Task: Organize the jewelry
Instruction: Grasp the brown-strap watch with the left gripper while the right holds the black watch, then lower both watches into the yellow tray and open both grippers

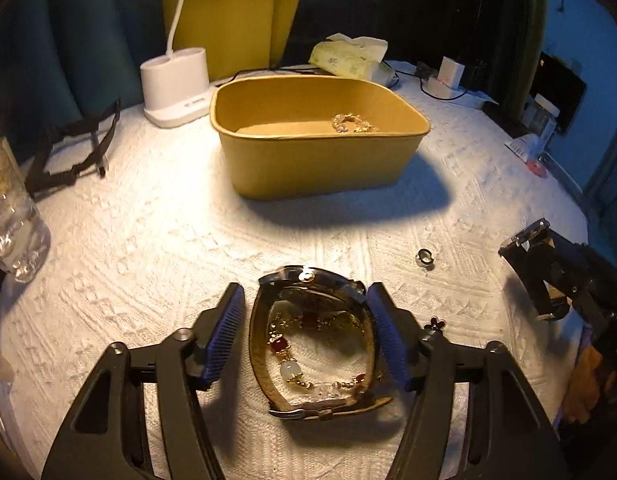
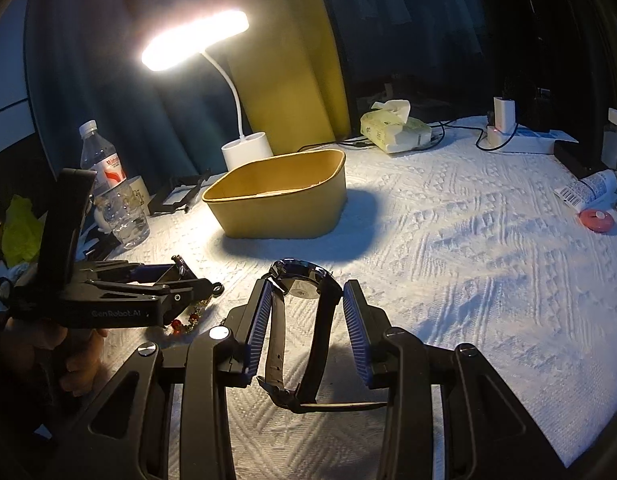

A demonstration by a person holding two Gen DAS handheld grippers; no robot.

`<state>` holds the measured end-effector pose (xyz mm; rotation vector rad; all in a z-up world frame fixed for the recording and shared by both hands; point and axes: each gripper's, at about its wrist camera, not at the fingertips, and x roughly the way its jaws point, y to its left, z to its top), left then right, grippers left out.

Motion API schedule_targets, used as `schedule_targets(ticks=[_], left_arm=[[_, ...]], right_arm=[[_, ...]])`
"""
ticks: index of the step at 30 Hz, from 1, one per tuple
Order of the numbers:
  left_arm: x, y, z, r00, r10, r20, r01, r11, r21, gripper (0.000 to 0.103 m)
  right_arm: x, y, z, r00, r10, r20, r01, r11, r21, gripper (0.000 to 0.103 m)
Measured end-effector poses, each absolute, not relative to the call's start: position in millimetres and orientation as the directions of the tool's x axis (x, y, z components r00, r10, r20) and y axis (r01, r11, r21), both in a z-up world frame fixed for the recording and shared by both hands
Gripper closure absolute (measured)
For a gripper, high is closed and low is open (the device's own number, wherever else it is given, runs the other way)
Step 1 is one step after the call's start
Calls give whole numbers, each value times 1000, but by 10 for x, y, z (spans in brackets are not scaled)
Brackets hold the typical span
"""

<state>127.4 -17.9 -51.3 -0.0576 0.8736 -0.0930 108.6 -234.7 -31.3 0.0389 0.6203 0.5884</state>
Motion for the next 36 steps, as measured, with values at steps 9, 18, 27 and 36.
schedule_targets(ticks=[9,18,27,36], left_arm=[[1227,-252,-440,665,-89,-742,70,996,-57,45],[1186,-263,-172,723,-113,-682,99,993,-60,45],[1358,-147,11,749,-139,-648,107,990,-88,45],[1589,48,109,754,-117,-646,99,993,-64,45]], right_arm=[[1115,-2301,-242,661,537,-524,-526,830,187,66],[1222,-2190,-120,663,541,-518,-545,823,161,66],[1503,-2004,-7,661,543,-518,-557,818,146,66],[1856,-1731,10,637,565,-525,-584,798,150,66]])
